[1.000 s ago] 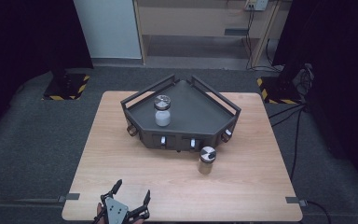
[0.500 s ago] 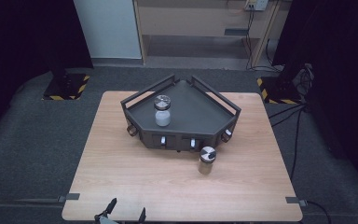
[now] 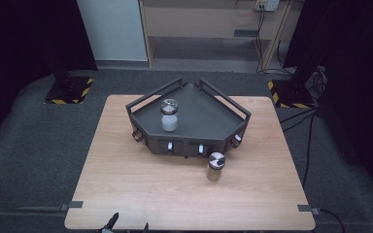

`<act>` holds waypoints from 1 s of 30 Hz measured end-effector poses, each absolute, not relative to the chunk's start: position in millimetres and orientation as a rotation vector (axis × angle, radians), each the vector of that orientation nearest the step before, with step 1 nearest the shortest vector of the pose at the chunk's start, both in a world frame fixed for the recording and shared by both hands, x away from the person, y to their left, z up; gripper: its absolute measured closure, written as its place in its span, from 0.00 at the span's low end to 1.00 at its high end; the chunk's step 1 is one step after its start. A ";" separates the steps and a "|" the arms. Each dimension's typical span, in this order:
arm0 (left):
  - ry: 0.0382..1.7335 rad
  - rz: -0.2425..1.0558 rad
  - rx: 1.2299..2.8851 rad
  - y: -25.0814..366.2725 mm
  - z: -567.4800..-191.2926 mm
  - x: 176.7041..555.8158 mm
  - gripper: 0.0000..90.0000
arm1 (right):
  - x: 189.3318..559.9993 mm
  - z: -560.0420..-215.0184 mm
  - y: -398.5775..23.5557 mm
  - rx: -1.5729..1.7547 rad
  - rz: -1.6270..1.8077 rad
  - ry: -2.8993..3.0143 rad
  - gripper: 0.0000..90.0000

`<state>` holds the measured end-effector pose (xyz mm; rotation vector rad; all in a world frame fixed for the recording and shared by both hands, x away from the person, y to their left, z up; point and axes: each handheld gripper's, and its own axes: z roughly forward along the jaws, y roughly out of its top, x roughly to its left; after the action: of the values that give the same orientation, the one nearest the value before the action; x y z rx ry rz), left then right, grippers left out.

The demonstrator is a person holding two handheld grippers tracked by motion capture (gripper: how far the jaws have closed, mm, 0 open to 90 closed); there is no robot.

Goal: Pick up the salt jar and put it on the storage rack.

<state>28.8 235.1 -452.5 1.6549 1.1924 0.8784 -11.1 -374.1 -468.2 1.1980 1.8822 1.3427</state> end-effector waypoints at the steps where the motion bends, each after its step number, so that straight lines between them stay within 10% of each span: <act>1: 1.218 0.867 1.646 235.8 -450.6 29.7 0.07 | -11.3 -468.3 -373.4 1.199 1.340 1.880 0.05; 30: 1.300 0.869 1.626 243.7 -445.9 38.6 0.07 | -10.8 -467.0 -367.6 1.167 1.309 1.873 0.05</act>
<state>38.6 243.7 -445.9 1.6257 1.2996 0.8690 -10.8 -367.6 -467.0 1.1672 1.8732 1.3088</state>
